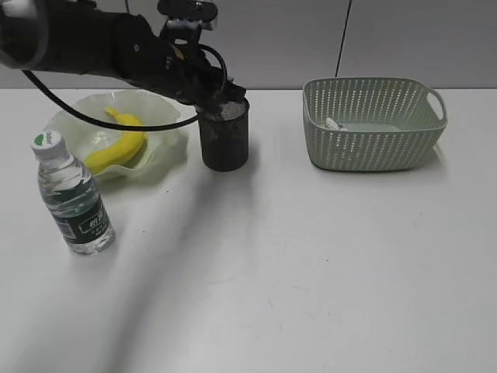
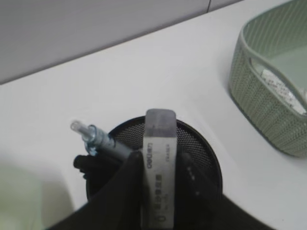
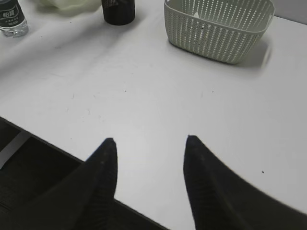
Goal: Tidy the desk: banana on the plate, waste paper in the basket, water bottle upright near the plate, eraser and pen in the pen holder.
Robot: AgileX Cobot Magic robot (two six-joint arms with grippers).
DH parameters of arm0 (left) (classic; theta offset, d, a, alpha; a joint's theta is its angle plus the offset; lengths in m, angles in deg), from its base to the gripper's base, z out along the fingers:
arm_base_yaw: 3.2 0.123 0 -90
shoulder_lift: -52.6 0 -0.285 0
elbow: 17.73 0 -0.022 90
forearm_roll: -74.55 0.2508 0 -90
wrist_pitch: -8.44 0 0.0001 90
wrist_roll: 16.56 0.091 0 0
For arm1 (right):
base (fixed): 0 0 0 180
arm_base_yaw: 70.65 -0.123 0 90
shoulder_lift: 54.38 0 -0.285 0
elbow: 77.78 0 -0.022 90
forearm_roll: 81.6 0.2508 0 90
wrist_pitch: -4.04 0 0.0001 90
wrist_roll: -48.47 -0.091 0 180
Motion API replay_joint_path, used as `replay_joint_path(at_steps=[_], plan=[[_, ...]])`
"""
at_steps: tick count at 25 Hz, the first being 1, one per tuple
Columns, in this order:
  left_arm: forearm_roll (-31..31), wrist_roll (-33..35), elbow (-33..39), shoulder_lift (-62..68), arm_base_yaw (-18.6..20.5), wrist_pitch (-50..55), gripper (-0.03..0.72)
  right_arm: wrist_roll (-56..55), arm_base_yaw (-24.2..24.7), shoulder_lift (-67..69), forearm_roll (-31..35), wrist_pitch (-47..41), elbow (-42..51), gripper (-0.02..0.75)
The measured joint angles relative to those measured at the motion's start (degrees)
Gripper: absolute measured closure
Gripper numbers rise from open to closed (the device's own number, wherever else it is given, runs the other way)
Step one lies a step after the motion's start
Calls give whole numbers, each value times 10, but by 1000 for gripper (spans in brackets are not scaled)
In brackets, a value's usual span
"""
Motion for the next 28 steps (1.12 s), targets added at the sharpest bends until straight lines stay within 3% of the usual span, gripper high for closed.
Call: replay_joint_path(at_steps=[4,7,14,21,28], plan=[[-2,0,0,0,0,-11,287,0,0,0,0,0,0,368],[-2,0,0,-8,1,-16,217,0,0,0,0,0,0,367],[-2,0,0,-140,2,56,243,0,0,0,0,1,0,367],[-2,-6,0,-346,2,290,286,0,0,0,0,1,0,369],[35,-83,4,-546,2,512,323,0,0,0,0,1,0,369]])
